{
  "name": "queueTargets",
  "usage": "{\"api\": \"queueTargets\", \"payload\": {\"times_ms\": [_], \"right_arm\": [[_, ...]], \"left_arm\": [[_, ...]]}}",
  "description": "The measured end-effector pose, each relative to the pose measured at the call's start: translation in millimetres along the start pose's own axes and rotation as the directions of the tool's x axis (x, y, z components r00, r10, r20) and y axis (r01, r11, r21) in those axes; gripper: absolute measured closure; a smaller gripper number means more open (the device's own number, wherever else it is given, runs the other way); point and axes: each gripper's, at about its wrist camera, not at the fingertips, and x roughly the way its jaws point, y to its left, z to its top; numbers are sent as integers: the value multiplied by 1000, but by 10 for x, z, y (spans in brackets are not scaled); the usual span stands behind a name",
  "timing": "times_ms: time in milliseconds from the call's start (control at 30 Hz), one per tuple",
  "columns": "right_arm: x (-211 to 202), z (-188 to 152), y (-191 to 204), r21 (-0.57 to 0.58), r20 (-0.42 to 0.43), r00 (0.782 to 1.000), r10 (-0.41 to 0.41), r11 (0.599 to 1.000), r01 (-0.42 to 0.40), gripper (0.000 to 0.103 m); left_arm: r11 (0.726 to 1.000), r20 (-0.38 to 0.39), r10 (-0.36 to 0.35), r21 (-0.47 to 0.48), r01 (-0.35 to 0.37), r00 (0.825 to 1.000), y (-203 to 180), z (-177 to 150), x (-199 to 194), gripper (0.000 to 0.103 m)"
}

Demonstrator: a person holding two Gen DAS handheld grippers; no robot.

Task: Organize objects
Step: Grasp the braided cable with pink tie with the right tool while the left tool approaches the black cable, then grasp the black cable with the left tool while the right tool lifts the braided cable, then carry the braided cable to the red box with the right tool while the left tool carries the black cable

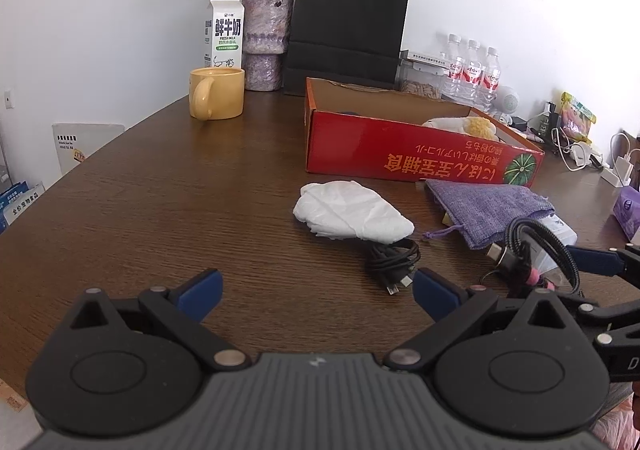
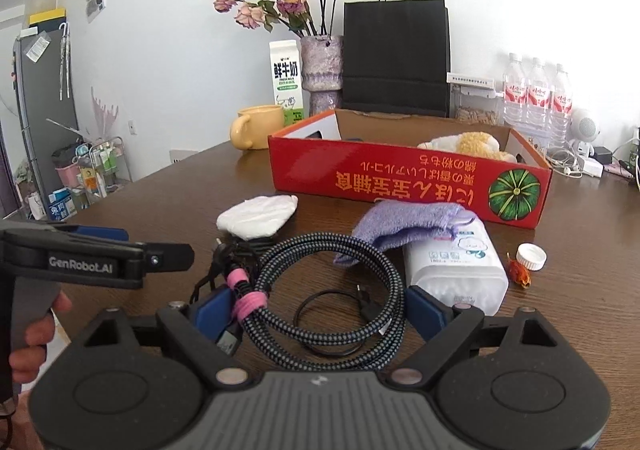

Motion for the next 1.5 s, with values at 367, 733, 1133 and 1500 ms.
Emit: {"api": "queueTargets", "payload": {"times_ms": [367, 733, 1133, 1500], "right_arm": [[-303, 97, -359, 56, 106, 986, -130, 991, 125, 12], [-297, 0, -558, 99, 98, 985, -144, 986, 135, 12], [-266, -32, -540, 103, 86, 987, -136, 987, 127, 12], [-302, 88, -513, 81, 115, 982, -151, 987, 142, 12]], "left_arm": [[1000, -30, 8, 23, -8, 1000, -325, 64, 253, 0], [999, -67, 50, 15, -49, 996, -532, 111, 579, 20], [999, -42, 8, 31, -6, 999, -585, 59, 460, 64], [997, 71, -58, 63, 54, 996, -640, 216, 91, 64]]}}
